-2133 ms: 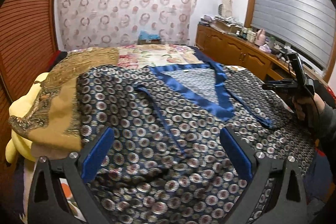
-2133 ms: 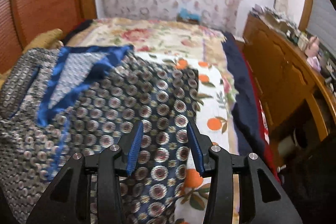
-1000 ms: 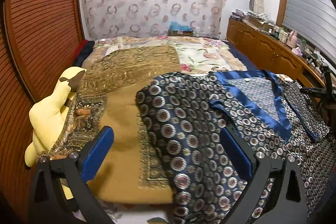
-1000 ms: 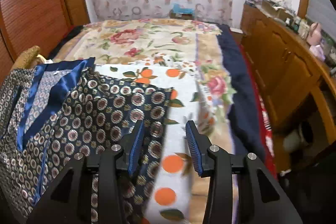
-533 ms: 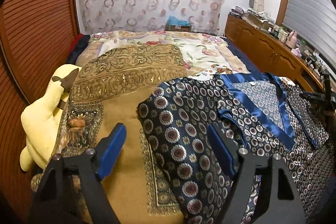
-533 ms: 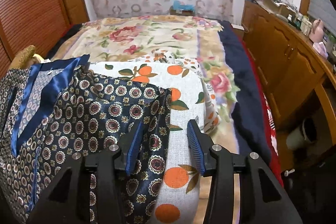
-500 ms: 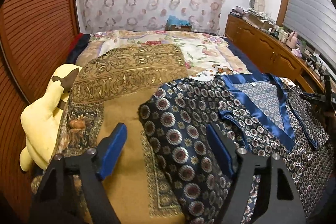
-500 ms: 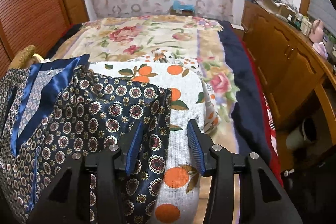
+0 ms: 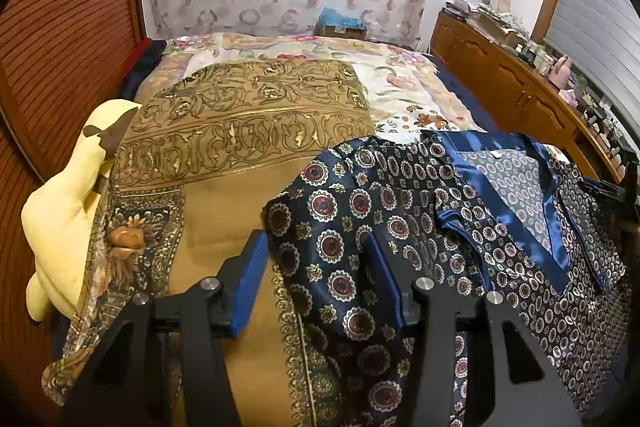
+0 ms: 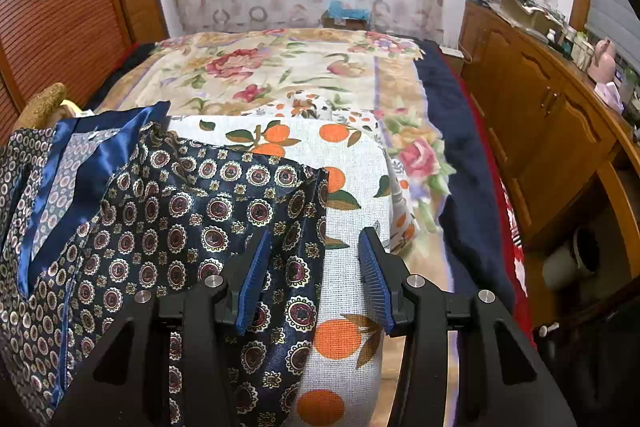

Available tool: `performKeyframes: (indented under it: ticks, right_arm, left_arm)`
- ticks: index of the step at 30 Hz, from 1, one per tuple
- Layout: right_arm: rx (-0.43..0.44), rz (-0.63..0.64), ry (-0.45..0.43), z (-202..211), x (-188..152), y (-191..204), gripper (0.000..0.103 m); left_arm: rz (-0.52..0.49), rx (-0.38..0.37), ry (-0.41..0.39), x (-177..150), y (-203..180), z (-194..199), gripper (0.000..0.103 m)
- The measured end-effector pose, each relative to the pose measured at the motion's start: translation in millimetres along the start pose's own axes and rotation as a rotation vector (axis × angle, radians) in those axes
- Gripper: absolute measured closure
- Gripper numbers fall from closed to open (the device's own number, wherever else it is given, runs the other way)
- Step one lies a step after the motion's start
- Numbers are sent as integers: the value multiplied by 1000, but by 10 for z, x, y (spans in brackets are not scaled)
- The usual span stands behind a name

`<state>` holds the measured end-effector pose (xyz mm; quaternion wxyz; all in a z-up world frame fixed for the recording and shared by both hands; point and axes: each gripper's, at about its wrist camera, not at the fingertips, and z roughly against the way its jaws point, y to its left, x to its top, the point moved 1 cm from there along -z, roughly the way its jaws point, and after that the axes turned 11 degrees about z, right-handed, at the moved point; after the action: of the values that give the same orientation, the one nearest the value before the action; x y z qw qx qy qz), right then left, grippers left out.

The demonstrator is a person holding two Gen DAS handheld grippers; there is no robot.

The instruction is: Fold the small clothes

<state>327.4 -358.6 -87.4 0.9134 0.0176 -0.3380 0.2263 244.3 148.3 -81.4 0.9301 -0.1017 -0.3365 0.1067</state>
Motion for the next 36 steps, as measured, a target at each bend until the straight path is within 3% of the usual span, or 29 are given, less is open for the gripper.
performKeyframes:
  ticks: [2, 4, 5, 6, 7, 8, 10, 13, 19, 26, 30, 36]
  right_arm:
    - [-2, 1, 0, -7, 4, 20, 56]
    - [-1, 0, 0, -8, 6, 23, 56]
    - [-1, 0, 0, -9, 8, 23, 56]
    - [-2, 1, 0, -7, 6, 27, 56]
    - [-2, 3, 1, -7, 5, 25, 57]
    - [7, 12, -1, -7, 8, 37, 64]
    - [56, 77, -12, 2, 40, 134, 91]
    - [44, 122, -1, 17, 82, 220, 101]
    - [37, 118, -126, 443, 149, 360, 103]
    - [65, 85, -278, 1245, 32, 512, 103]
    - [66, 86, -325, 1670, -239, 650, 103]
    - [78, 49, -318, 2051, -829, 724, 103]
  left_arm:
    - [-5, 0, 1, 3, -7, -9, 52]
    - [-13, -8, -3, 10, -24, -2, 72]
    - [-23, -18, -5, 9, -47, 12, 91]
    - [-30, -27, -7, 15, -66, 23, 101]
    - [-45, -41, -5, 8, -109, 45, 101]
    - [-62, -44, -25, 1, -161, 92, 101]
    - [-86, -62, -61, -8, -261, 209, 102]
    - [-99, -90, -118, -7, -378, 419, 102]
    - [-125, -153, -213, -123, -564, 931, 103]
    - [-155, -207, -278, -561, -656, 1512, 103]
    - [-151, -199, -293, -904, -561, 1733, 103]
    - [-107, -169, -278, -1414, -255, 1945, 103]
